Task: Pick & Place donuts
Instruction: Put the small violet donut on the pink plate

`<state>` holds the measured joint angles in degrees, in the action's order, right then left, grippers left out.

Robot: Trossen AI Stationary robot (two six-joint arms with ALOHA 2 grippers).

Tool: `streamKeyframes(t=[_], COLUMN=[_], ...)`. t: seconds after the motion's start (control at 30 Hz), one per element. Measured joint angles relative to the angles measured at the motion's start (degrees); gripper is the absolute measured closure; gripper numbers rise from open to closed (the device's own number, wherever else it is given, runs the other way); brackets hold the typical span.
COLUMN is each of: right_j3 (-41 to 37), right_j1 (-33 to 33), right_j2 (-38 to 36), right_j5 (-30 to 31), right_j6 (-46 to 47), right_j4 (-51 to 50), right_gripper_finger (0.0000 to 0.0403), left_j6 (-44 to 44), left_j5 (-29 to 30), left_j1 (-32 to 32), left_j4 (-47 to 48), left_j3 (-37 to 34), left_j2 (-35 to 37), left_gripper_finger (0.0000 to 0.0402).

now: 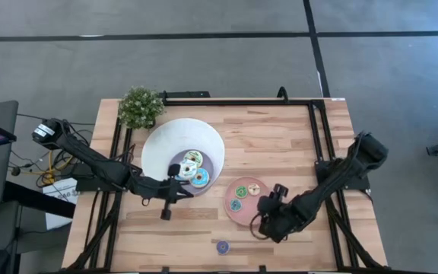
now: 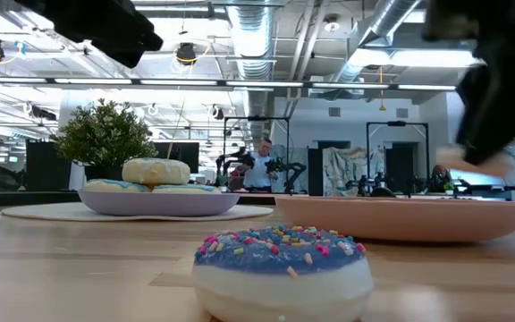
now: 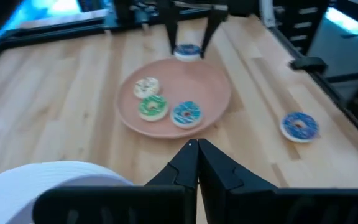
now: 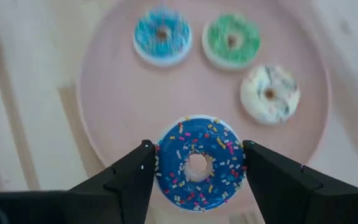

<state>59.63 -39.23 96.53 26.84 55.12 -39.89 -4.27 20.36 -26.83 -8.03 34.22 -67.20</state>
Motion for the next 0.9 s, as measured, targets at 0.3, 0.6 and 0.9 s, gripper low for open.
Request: streamKeyframes(t=[0.3,0.6,0.9], right_j3=[-10.6,-10.7,-10.7], right_j1=[5.7,10.3,11.7], right_j2=[-6.7,-4.4,-2.6], right_j5=[-9.2,-17.7,-20.0], right_j6=[-9.1,-19.5,-17.8], right_j4=[9.6,13.9,18.8], right_gripper_finger=[0.0174,0.0157,0.0147], left_j6=[-3.6,-5.9,-3.9], left_j5=[6.1,7.4,7.1], left_j1=[0.0,0.0,0.0], left_j4=[-0.6,-0.4,-0.3], left_j3=[0.0,0.0,0.0], left_j2=[0.0,0.0,0.0], left_gripper_finger=[0.0401,0.0401,0.0402])
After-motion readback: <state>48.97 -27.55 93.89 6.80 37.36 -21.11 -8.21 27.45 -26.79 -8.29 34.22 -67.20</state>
